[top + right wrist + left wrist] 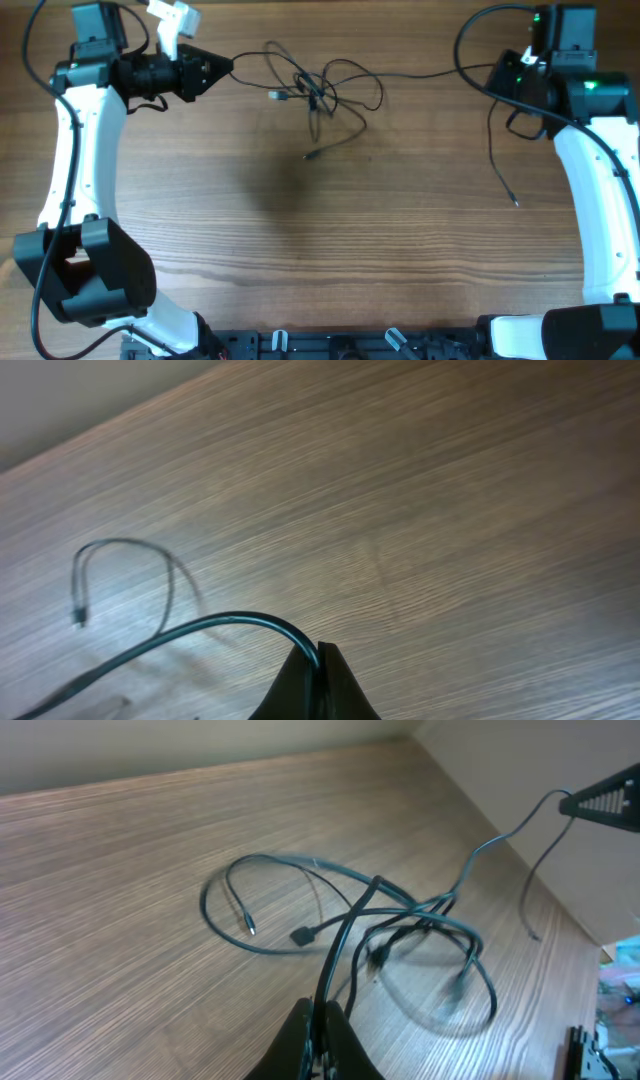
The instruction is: Untangle cables
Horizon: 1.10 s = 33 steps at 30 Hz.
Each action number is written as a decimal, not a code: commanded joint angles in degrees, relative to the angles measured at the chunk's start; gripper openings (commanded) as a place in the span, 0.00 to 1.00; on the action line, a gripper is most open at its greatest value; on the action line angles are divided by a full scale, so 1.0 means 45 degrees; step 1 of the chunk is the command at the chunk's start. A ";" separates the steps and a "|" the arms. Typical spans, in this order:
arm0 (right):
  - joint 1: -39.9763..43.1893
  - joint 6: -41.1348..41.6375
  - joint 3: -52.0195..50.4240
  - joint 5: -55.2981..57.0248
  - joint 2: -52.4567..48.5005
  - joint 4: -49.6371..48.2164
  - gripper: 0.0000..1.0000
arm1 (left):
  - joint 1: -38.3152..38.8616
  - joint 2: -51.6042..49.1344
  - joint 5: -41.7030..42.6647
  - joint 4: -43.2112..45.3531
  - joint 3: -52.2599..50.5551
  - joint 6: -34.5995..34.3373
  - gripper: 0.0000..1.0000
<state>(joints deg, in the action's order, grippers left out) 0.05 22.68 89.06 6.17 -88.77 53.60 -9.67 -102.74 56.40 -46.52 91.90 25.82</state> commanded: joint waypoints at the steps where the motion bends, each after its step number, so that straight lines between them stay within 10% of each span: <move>1: 0.0379 -0.0364 -0.0126 0.0539 -0.0194 0.0005 0.04 | -0.0340 0.0525 -0.0126 -0.0102 0.0214 0.0165 0.04; 22: 0.3599 -0.0413 -0.0126 0.1015 -0.0253 -0.0039 0.04 | -0.2336 0.1666 -0.0131 -0.0840 0.0214 0.0165 0.04; 33: 0.5314 -0.1375 -0.0126 0.0816 -0.0253 -0.0481 0.04 | -0.2414 0.1700 -0.4153 -0.0612 0.0214 -0.0432 0.04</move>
<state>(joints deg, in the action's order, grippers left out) 21.56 18.72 88.97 7.81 -89.03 52.10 -19.38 -96.40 45.84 -50.22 91.90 25.34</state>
